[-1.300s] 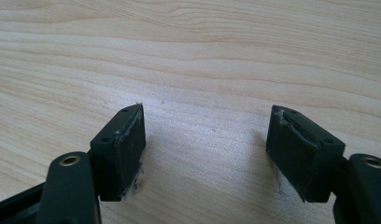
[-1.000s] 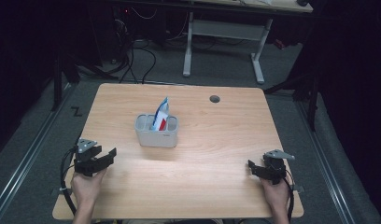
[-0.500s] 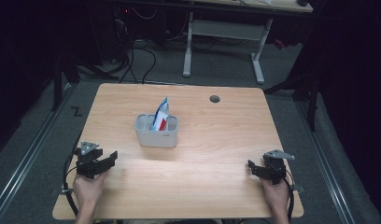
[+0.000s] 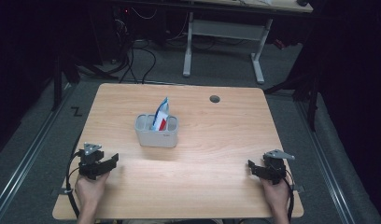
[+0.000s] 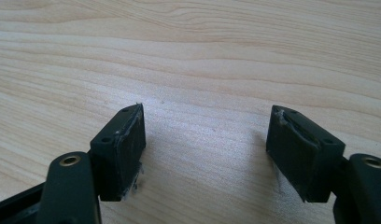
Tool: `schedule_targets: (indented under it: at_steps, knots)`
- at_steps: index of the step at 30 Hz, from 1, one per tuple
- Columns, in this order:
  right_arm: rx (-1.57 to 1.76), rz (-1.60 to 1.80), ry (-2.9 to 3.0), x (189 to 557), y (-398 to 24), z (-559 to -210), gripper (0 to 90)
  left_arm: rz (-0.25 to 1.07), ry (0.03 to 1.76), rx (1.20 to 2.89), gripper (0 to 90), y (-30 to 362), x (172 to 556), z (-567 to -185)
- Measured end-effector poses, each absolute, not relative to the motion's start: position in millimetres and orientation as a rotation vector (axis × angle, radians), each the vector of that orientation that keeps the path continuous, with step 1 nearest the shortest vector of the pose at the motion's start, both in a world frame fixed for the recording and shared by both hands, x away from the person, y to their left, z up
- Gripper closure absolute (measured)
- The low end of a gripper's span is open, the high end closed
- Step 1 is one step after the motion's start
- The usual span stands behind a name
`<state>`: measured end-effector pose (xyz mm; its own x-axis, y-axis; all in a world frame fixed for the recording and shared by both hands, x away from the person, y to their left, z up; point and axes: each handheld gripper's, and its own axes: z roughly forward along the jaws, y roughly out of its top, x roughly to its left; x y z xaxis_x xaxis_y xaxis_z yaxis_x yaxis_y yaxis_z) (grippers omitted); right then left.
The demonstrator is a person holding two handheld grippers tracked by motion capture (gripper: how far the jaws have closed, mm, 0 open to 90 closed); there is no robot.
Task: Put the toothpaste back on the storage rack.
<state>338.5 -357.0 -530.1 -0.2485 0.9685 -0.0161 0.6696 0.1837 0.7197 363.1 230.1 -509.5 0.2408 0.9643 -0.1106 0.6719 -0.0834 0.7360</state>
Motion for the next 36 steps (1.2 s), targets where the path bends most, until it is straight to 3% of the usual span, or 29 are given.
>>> schedule_targets:
  at_steps: [36]
  knots:
    - [1.533, 0.831, 1.990, 338.4, -357.0, -530.1, 28.4, 0.662, 1.503, 1.869, 36.2, 211.6, 371.9, -536.5]
